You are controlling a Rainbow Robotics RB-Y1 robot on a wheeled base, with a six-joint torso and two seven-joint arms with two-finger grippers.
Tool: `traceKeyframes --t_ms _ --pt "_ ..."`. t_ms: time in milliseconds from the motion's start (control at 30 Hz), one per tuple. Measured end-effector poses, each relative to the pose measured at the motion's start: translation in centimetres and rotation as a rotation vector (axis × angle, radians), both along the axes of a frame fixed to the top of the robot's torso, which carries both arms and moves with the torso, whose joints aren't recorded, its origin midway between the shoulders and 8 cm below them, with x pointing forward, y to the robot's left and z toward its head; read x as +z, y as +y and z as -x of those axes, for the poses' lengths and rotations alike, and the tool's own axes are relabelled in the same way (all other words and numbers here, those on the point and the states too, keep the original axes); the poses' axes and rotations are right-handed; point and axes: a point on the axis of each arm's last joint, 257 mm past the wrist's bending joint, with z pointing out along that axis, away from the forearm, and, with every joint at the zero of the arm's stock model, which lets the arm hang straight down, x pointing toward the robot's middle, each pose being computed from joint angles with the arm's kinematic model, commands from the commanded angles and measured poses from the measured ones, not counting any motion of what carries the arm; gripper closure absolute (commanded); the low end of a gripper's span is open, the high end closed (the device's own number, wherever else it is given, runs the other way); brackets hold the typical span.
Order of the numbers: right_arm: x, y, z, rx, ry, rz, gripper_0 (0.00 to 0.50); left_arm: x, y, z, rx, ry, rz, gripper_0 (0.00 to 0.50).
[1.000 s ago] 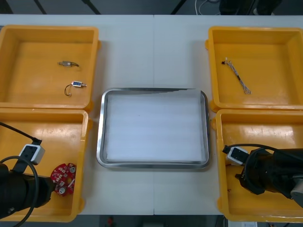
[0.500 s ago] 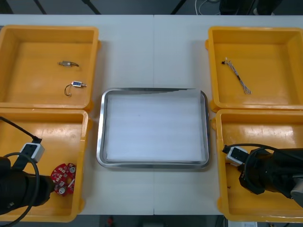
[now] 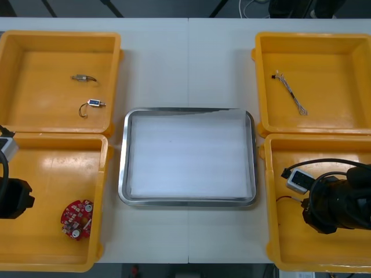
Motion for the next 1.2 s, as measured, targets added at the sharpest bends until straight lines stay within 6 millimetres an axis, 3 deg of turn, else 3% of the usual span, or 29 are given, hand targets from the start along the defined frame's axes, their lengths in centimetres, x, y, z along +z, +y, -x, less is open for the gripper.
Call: traceKeyframes --t_ms 300,833,867,900,933,967,1033,1200 --pt "0.5 0.4 -0.7 -0.029 -0.014 -0.015 0.500 2.3 0.1 -2.4 0.008 -0.012 0.020 0.000" --pt "-0.8 0.7 -1.4 0.010 -0.053 0.003 0.500 5.9 2.2 -9.1 0.111 -0.059 0.129 0.000" --pt "-0.9 0.8 -1.4 0.011 -0.051 0.003 0.477 5.9 2.2 -9.3 0.105 -0.060 0.134 0.000" --pt "-1.0 0.8 -1.3 0.012 -0.049 0.003 0.411 6.0 2.0 -9.6 0.098 -0.063 0.139 0.000" --pt "-1.0 0.9 -1.2 0.013 -0.047 0.003 0.240 6.1 1.7 -9.8 0.089 -0.067 0.145 0.000" --pt "-1.1 1.0 -1.2 0.015 -0.047 0.001 0.109 6.1 1.5 -9.9 0.080 -0.071 0.151 0.000" --pt "-1.1 1.3 -1.3 0.021 -0.054 -0.008 0.000 6.1 1.2 -10.0 0.068 -0.080 0.166 0.000" --pt "-1.0 1.8 -1.4 0.028 -0.065 -0.023 0.000 6.8 1.2 -10.5 0.024 -0.117 0.183 0.000"
